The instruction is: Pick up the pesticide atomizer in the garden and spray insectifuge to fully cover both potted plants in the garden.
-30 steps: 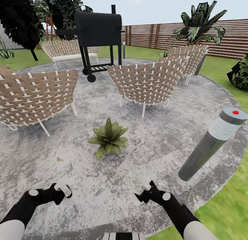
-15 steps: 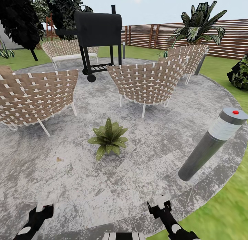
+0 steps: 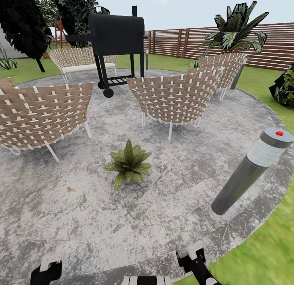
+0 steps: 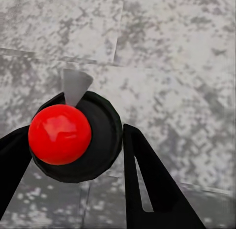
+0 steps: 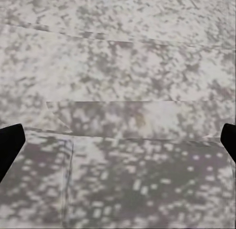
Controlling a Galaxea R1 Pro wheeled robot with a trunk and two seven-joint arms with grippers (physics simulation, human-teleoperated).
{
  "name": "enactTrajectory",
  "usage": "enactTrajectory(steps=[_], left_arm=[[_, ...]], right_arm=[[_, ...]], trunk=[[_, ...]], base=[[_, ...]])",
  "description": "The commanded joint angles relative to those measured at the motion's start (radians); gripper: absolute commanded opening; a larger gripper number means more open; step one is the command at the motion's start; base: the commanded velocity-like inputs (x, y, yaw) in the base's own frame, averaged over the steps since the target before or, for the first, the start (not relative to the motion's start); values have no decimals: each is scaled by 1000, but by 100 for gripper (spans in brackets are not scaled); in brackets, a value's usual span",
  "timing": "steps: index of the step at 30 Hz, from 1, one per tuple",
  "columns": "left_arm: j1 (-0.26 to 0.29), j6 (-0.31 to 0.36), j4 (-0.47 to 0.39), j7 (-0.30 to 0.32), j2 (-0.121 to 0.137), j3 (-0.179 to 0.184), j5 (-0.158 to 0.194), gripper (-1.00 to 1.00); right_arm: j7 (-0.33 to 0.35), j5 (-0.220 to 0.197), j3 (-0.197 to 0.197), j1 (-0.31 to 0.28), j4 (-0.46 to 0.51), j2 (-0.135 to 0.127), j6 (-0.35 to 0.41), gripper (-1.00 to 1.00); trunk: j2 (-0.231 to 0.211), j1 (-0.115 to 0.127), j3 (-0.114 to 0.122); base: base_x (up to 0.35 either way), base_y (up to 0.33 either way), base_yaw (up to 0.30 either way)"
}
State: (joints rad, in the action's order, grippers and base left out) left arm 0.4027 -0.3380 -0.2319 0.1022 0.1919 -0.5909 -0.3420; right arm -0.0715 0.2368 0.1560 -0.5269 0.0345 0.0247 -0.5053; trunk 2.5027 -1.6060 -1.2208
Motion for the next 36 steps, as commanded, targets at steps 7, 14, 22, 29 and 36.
enactTrajectory(steps=[7,14,22,29,36], left_arm=[[1,-4,6,7,-2,-9,-8,-100],[1,-4,6,7,-1,-8,-8,-100],[1,-4,1,7,0,-6,-8,-100],[0,-4,-3,8,0,-5,-11,-100],[-1,-4,-6,8,1,-6,-10,-100]], right_arm=[[-7,2,8,47,-7,0,0,100],[-7,2,8,83,-7,0,1,100],[-7,2,8,97,-7,0,1,100],[-7,2,8,102,-7,0,1,100],[-7,2,8,102,-7,0,1,100]], trunk=[[0,0,-1],[0,0,-1],[0,0,-1],[0,0,-1],[0,0,-1]], base=[[0,0,0],[0,0,0],[0,0,0],[0,0,0],[0,0,0]])
